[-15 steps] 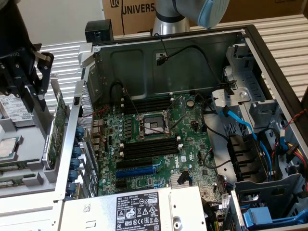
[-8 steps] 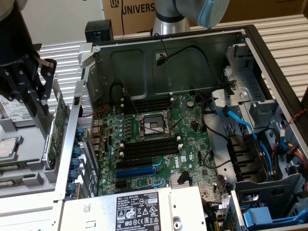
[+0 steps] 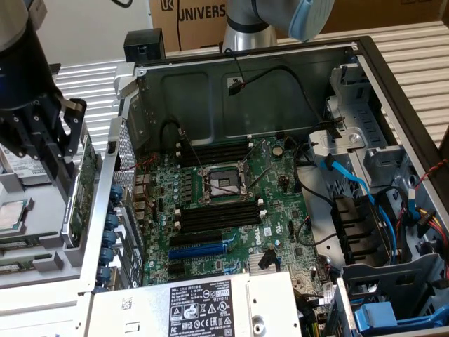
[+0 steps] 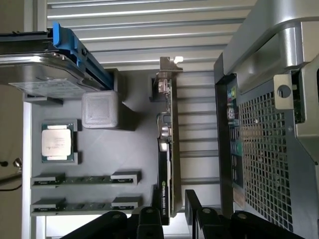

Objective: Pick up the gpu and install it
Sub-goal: 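Pick up the gpu and move the gpu toward the slot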

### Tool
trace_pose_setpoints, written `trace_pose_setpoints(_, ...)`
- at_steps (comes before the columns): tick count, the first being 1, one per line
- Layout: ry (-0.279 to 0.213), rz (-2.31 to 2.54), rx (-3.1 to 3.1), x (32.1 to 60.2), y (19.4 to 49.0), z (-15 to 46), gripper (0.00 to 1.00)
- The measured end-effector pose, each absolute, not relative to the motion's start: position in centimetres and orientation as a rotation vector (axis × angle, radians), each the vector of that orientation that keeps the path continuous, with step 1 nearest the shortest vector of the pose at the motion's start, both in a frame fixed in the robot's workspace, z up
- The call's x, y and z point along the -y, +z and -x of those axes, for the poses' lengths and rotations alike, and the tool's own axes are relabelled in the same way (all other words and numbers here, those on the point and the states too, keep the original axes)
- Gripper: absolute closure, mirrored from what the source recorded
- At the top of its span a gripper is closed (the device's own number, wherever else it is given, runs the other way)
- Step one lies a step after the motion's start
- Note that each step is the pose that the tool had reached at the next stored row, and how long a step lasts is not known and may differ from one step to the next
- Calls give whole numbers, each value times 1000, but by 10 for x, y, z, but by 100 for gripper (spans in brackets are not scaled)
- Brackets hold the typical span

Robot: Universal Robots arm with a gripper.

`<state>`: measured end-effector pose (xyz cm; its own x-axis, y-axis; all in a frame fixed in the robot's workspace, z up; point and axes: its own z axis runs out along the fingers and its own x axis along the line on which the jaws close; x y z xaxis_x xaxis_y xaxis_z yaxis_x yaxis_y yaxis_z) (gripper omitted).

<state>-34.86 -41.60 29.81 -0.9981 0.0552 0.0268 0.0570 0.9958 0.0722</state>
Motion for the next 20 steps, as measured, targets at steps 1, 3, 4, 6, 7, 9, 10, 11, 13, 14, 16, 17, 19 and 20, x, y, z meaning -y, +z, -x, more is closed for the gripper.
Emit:
trace_pose_setpoints(1,-114,88,3114,416,296,349,67)
trace_pose_setpoints(3,-114,88,3113,416,293,349,67)
trace_pose_setpoints(4,-114,89,3113,416,291,349,67)
trace_pose_setpoints(6,-114,89,3113,416,287,349,66)
trace_pose_setpoints(7,-114,90,3113,416,285,349,66)
trace_pose_setpoints(9,-114,90,3113,416,282,349,60)
trace_pose_setpoints(10,-114,90,3112,416,280,349,60)
trace_pose_setpoints(11,-114,90,3112,417,278,349,60)
trace_pose_setpoints(13,-114,91,3111,417,275,349,60)
trace_pose_setpoints(14,-114,91,3110,417,273,349,60)
trace_pose_setpoints(16,-114,91,3110,417,269,349,60)
trace_pose_setpoints(17,-114,91,3110,417,267,349,60)
trace_pose_setpoints(19,-114,91,3106,417,265,349,60)
trace_pose_setpoints(20,-114,91,3105,417,263,349,60)
